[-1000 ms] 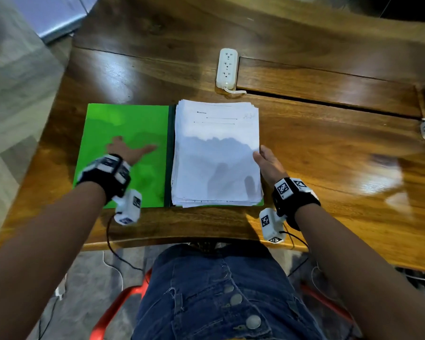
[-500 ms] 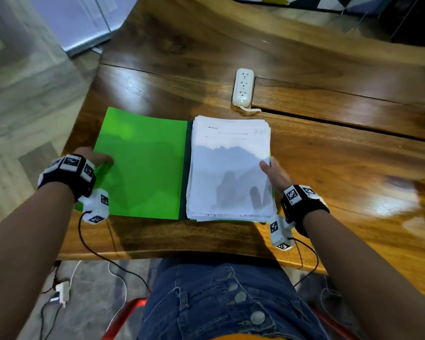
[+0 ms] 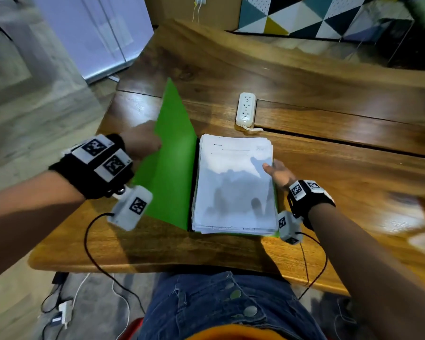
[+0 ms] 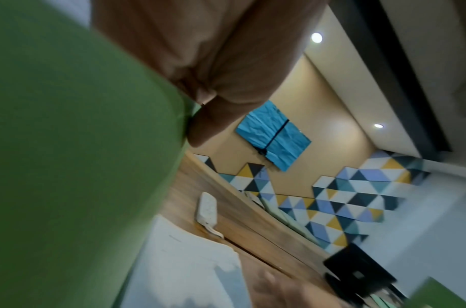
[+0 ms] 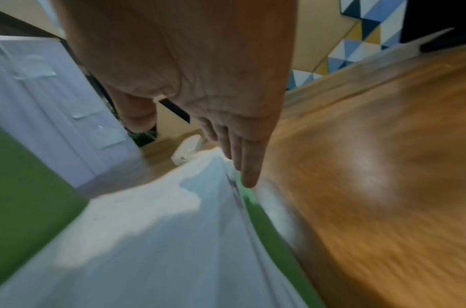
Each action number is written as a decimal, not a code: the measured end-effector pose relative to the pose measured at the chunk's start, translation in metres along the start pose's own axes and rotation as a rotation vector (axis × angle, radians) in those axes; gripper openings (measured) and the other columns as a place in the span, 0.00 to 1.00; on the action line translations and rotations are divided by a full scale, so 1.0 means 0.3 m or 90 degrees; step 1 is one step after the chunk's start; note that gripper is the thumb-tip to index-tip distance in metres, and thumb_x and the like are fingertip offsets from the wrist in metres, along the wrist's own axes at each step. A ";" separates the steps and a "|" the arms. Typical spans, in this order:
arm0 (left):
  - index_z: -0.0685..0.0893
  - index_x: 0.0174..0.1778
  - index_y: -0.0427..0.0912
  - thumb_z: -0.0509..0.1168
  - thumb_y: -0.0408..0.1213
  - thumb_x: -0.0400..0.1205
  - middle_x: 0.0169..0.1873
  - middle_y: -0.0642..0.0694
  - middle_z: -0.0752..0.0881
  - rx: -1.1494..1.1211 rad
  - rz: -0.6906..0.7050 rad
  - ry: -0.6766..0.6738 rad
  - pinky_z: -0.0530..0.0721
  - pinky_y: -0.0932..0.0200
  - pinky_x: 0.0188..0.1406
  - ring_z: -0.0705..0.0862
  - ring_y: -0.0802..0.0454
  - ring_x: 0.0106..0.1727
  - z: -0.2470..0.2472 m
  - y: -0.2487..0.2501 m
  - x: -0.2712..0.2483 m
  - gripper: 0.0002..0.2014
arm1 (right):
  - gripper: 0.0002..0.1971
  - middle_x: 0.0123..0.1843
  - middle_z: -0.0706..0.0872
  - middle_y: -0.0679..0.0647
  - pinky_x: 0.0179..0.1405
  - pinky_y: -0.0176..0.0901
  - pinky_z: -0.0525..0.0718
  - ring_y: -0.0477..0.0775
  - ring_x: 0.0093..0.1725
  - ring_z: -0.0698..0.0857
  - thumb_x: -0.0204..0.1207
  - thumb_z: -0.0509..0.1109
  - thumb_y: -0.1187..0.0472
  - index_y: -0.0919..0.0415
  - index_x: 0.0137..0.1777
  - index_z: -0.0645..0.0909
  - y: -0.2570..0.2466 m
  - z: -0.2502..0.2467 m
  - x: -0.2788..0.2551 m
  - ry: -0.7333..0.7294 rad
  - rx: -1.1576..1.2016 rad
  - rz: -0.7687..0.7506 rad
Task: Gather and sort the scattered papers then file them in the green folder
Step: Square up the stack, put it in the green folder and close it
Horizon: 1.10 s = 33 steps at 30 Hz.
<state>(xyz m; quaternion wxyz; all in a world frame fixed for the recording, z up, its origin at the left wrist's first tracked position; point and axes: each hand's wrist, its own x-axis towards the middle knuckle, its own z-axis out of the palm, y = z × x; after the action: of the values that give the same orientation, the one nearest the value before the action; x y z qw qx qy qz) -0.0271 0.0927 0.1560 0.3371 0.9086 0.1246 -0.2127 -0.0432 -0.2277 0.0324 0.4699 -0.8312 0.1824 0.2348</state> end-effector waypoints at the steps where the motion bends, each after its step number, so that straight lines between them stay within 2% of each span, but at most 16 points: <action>1: 0.74 0.62 0.32 0.58 0.23 0.79 0.47 0.36 0.79 -0.017 0.013 -0.017 0.82 0.47 0.45 0.80 0.41 0.45 0.019 0.036 -0.007 0.15 | 0.32 0.82 0.64 0.57 0.76 0.51 0.65 0.61 0.80 0.66 0.83 0.61 0.50 0.60 0.83 0.56 -0.032 -0.012 0.000 0.016 -0.007 -0.014; 2: 0.72 0.58 0.35 0.57 0.23 0.80 0.45 0.36 0.79 -0.024 0.018 -0.028 0.80 0.52 0.37 0.79 0.42 0.41 0.042 0.070 -0.010 0.12 | 0.33 0.83 0.64 0.58 0.76 0.53 0.66 0.61 0.80 0.67 0.82 0.63 0.48 0.58 0.83 0.56 -0.068 -0.025 -0.006 0.026 -0.010 -0.031; 4: 0.70 0.59 0.39 0.56 0.26 0.79 0.46 0.38 0.80 -0.027 0.025 -0.032 0.81 0.56 0.35 0.81 0.43 0.41 0.087 0.142 -0.029 0.13 | 0.33 0.80 0.68 0.59 0.74 0.58 0.72 0.61 0.77 0.71 0.80 0.65 0.47 0.56 0.82 0.60 -0.147 -0.043 -0.028 0.034 -0.004 -0.069; 7: 0.67 0.71 0.38 0.57 0.30 0.72 0.58 0.32 0.82 -0.060 0.045 -0.080 0.86 0.48 0.48 0.84 0.38 0.51 0.172 0.220 -0.042 0.27 | 0.25 0.70 0.79 0.55 0.60 0.56 0.83 0.57 0.64 0.81 0.79 0.64 0.45 0.54 0.73 0.71 -0.263 -0.049 -0.072 0.019 0.031 -0.144; 11: 0.63 0.72 0.42 0.55 0.28 0.83 0.56 0.41 0.73 -0.059 0.083 -0.086 0.72 0.60 0.52 0.73 0.49 0.56 0.310 0.317 -0.065 0.21 | 0.24 0.49 0.87 0.55 0.40 0.45 0.81 0.53 0.43 0.86 0.78 0.62 0.39 0.59 0.59 0.80 -0.375 -0.029 -0.121 -0.066 0.037 -0.151; 13: 0.63 0.74 0.35 0.58 0.29 0.83 0.58 0.45 0.74 -0.074 0.085 -0.115 0.76 0.56 0.59 0.75 0.52 0.60 0.378 0.356 -0.096 0.23 | 0.18 0.36 0.85 0.56 0.33 0.41 0.80 0.53 0.33 0.83 0.80 0.63 0.45 0.62 0.50 0.81 -0.389 -0.018 -0.127 -0.092 -0.010 -0.126; 15: 0.68 0.71 0.31 0.64 0.30 0.77 0.64 0.38 0.80 -0.084 0.066 -0.134 0.81 0.49 0.61 0.80 0.42 0.65 0.440 0.368 -0.097 0.26 | 0.12 0.30 0.83 0.57 0.27 0.35 0.79 0.54 0.28 0.81 0.80 0.64 0.57 0.63 0.39 0.80 -0.380 -0.022 -0.120 -0.059 -0.080 -0.128; 17: 0.70 0.68 0.29 0.71 0.34 0.69 0.66 0.32 0.79 -0.093 0.041 -0.176 0.81 0.47 0.62 0.79 0.37 0.66 0.474 0.374 -0.101 0.32 | 0.13 0.27 0.80 0.57 0.14 0.27 0.71 0.53 0.25 0.78 0.78 0.63 0.66 0.63 0.30 0.77 -0.342 -0.045 -0.102 -0.019 -0.149 -0.124; 20: 0.69 0.75 0.37 0.73 0.40 0.73 0.68 0.41 0.76 -0.111 -0.017 -0.226 0.75 0.57 0.60 0.75 0.44 0.71 0.469 0.368 -0.075 0.35 | 0.12 0.26 0.77 0.57 0.07 0.26 0.65 0.51 0.23 0.76 0.78 0.63 0.67 0.66 0.32 0.78 -0.252 -0.094 -0.069 -0.011 -0.200 -0.086; 23: 0.77 0.69 0.39 0.71 0.42 0.77 0.56 0.43 0.80 -0.125 -0.034 -0.185 0.74 0.57 0.50 0.79 0.46 0.61 0.379 0.326 -0.004 0.25 | 0.12 0.35 0.80 0.57 0.16 0.31 0.71 0.50 0.28 0.75 0.82 0.64 0.64 0.73 0.49 0.84 -0.144 -0.134 -0.046 -0.008 -0.228 -0.067; 26: 0.78 0.68 0.30 0.69 0.41 0.78 0.64 0.35 0.82 -0.020 -0.080 -0.130 0.78 0.56 0.53 0.81 0.41 0.66 0.335 0.217 0.107 0.25 | 0.10 0.42 0.85 0.56 0.32 0.38 0.74 0.53 0.38 0.81 0.78 0.67 0.65 0.59 0.37 0.85 -0.018 -0.158 0.009 -0.009 -0.282 -0.025; 27: 0.77 0.68 0.27 0.70 0.41 0.78 0.64 0.34 0.82 0.022 -0.102 -0.113 0.78 0.56 0.53 0.81 0.41 0.65 0.340 0.175 0.131 0.27 | 0.09 0.41 0.85 0.53 0.37 0.40 0.78 0.53 0.40 0.82 0.77 0.68 0.64 0.55 0.36 0.84 0.018 -0.155 0.023 0.005 -0.278 0.000; 28: 0.75 0.69 0.25 0.71 0.41 0.77 0.63 0.34 0.81 0.040 -0.138 -0.105 0.78 0.57 0.53 0.82 0.42 0.63 0.354 0.128 0.145 0.29 | 0.04 0.45 0.84 0.52 0.45 0.44 0.81 0.54 0.44 0.83 0.77 0.70 0.62 0.56 0.42 0.85 0.041 -0.147 0.023 0.016 -0.242 0.017; 29: 0.73 0.71 0.24 0.71 0.40 0.77 0.63 0.34 0.80 0.050 -0.171 -0.109 0.79 0.57 0.56 0.81 0.42 0.64 0.377 0.081 0.157 0.32 | 0.09 0.53 0.83 0.52 0.56 0.48 0.81 0.57 0.54 0.83 0.78 0.70 0.58 0.59 0.55 0.83 0.073 -0.138 0.033 0.026 -0.171 0.036; 31: 0.66 0.75 0.26 0.72 0.44 0.76 0.71 0.32 0.74 0.088 -0.231 -0.119 0.78 0.50 0.67 0.76 0.37 0.70 0.438 -0.002 0.163 0.37 | 0.32 0.71 0.75 0.55 0.74 0.51 0.71 0.59 0.73 0.74 0.78 0.70 0.47 0.62 0.77 0.69 0.137 -0.103 0.048 -0.011 0.037 0.085; 33: 0.64 0.76 0.31 0.74 0.47 0.74 0.75 0.32 0.68 0.101 -0.236 -0.104 0.76 0.43 0.71 0.73 0.33 0.72 0.492 -0.049 0.166 0.41 | 0.49 0.80 0.69 0.53 0.80 0.59 0.63 0.58 0.79 0.69 0.64 0.72 0.29 0.54 0.80 0.64 0.313 -0.054 0.180 -0.044 0.142 0.082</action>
<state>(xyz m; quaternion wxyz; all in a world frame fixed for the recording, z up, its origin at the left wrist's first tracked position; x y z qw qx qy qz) -0.0333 0.0094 0.0236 0.2283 0.8737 0.2450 -0.3529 -0.0444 -0.2925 -0.0560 0.5497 -0.7516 0.2438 0.2710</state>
